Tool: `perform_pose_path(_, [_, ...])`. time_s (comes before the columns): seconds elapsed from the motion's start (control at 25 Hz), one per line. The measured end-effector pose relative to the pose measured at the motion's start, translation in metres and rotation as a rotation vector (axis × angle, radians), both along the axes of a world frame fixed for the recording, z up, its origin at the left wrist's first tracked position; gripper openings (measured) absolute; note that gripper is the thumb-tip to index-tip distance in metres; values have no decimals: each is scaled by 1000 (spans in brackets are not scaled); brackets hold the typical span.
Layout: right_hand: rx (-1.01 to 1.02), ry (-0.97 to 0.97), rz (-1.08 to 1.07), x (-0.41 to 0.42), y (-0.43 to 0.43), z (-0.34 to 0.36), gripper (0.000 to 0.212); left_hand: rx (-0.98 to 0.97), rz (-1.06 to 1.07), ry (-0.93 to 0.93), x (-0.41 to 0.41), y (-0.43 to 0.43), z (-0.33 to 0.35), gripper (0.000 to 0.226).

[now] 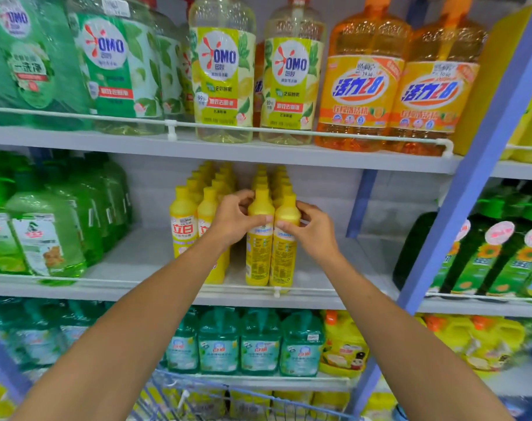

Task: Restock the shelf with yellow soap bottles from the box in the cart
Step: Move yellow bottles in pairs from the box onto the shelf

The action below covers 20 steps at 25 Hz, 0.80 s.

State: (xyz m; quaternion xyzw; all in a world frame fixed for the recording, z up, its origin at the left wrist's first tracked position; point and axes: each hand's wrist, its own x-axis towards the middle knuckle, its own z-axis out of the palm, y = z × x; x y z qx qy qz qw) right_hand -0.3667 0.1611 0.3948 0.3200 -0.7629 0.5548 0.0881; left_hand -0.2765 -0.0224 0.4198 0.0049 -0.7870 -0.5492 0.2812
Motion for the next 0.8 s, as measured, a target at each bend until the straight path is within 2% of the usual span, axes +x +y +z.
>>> perform_pose_path(0.12, [-13, 18, 4, 2, 2, 1, 60, 21, -1, -4, -6, -1, -16, 51])
perform_pose_path(0.28, [-50, -86, 88, 3, 7, -18, 58, 82, -13, -87, 0, -5, -21, 60])
perform_pose_path(0.4, [-42, -182, 110, 8, 13, -48, 49, 97, -94, -156, 8, -6, -44, 55])
perform_pose_path(0.56, [-103, -246, 107, 8, 12, -70, 53, 150, -101, -173, 16, -5, -73, 52])
perform_pose_path(0.68, [-151, -255, 83, 8, 8, -75, 52, 111, -52, -185, 18, 3, -85, 54])
perform_pose_path(0.8, [-199, -261, 21, 13, 2, -80, 50, 157, 36, -150, 18, 12, -94, 52])
